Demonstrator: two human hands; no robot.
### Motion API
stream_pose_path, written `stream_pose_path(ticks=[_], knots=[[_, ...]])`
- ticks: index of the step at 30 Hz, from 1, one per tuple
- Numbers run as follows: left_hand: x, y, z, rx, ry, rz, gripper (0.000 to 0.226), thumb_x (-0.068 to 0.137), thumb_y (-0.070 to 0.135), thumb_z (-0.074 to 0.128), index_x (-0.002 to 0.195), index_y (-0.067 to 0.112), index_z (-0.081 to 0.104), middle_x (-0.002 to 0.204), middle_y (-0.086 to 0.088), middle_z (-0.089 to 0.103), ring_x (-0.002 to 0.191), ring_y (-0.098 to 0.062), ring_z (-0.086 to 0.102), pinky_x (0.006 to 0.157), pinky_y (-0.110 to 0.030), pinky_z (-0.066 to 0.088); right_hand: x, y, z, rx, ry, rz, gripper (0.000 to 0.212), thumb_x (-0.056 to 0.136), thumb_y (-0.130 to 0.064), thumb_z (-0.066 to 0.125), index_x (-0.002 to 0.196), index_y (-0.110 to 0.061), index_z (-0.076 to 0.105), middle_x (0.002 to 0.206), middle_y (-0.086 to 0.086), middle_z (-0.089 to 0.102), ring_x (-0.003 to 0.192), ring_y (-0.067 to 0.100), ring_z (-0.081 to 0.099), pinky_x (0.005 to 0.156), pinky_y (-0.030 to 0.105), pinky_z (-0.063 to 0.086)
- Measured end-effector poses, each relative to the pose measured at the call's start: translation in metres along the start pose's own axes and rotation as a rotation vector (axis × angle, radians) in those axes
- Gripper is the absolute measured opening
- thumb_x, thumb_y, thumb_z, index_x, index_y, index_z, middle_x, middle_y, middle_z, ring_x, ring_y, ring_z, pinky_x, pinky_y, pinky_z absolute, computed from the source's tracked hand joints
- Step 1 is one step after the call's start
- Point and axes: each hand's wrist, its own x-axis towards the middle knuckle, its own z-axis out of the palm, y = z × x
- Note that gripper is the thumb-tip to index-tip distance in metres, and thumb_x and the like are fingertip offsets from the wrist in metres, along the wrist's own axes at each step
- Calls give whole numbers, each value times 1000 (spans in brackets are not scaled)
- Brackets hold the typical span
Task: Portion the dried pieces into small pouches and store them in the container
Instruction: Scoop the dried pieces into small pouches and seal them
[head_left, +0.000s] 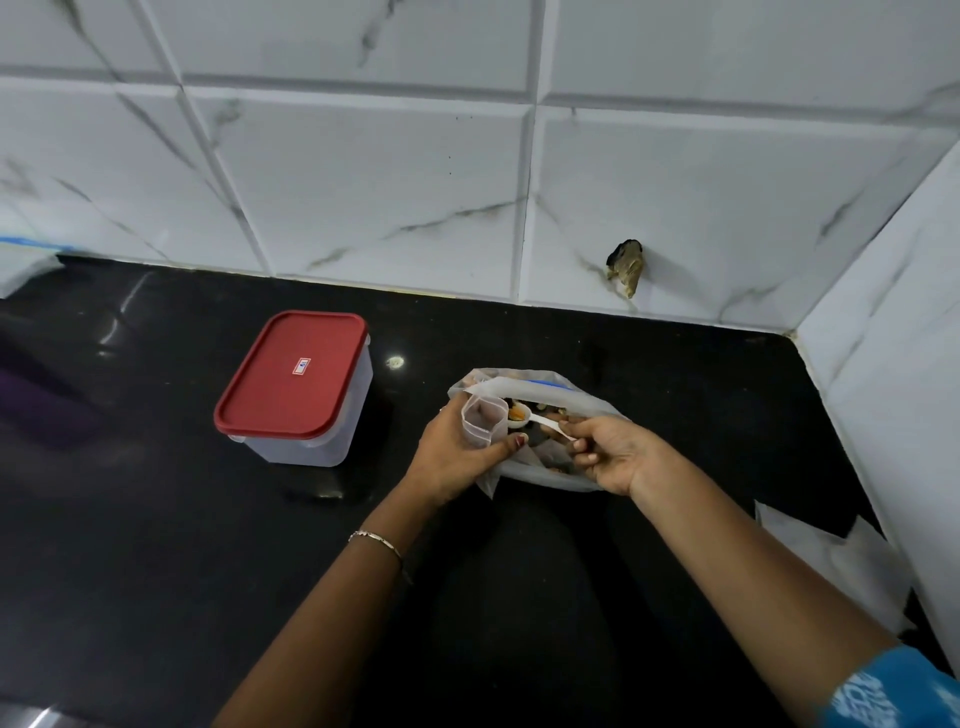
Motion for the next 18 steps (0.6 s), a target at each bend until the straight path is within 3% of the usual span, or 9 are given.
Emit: stream_pose_path(ticks=[3, 10, 18], knots=[[-3, 6, 1, 58, 10, 35, 52, 76, 27, 80, 120, 29, 53, 115, 11, 60, 109, -2, 57, 84, -19, 50, -13, 3, -4, 36, -10, 13, 14, 95, -5, 53, 96, -5, 67, 66, 5, 62, 47, 4, 40, 35, 8, 29], [-10, 13, 15, 107, -4, 87, 43, 76, 33, 80, 112, 27, 58, 108, 11, 64, 103, 0, 59, 88, -20, 50, -25, 20, -10, 115, -13, 6, 16, 96, -5, 52, 100, -6, 68, 63, 10, 68, 42, 3, 42, 36, 8, 31], [-15, 10, 11, -72, -18, 64, 59, 75, 28, 80, 129, 22, 55, 122, 3, 62, 116, -11, 58, 96, -39, 53, -40, 28, -11, 139, -5, -34, 16, 94, -5, 55, 101, -7, 69, 77, 9, 71, 48, 3, 42, 38, 10, 31]])
